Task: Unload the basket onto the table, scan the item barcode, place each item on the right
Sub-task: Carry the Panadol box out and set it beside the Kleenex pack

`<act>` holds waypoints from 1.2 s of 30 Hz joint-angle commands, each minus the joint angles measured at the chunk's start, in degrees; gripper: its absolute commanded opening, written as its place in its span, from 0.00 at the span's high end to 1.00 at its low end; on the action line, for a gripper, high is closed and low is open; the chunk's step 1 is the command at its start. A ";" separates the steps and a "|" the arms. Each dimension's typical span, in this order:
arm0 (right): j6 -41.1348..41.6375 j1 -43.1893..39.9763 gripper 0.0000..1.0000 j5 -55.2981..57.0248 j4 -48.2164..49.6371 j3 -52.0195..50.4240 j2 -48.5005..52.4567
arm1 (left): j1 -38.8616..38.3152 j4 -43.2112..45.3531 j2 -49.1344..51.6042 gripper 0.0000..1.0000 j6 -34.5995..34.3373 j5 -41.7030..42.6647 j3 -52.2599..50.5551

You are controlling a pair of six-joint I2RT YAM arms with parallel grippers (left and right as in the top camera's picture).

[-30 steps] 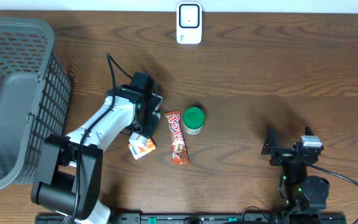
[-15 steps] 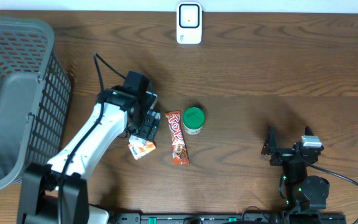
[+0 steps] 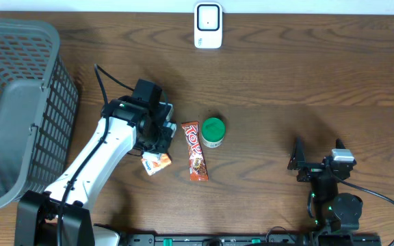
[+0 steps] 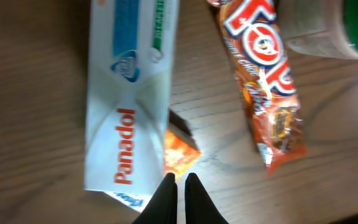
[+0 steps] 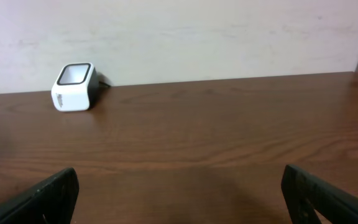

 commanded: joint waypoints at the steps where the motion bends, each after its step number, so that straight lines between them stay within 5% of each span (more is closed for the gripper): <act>1: -0.72 0.55 0.01 0.33 -0.15 -0.04 -0.31 | 0.07 -0.15 -0.39 0.93 -1.16 5.22 -0.57; 17: -0.72 0.55 0.01 0.33 -0.15 -0.04 -0.31 | -0.57 3.91 -0.20 0.92 -1.86 1.55 -9.66; 28: -0.72 0.55 0.01 0.33 -0.15 -0.04 -0.31 | -0.46 5.29 -0.20 0.91 -23.21 -27.91 -9.66; 36: -0.72 0.55 0.01 0.33 -0.17 -0.04 -0.31 | -0.52 4.61 -0.42 0.77 -30.95 -30.08 -8.81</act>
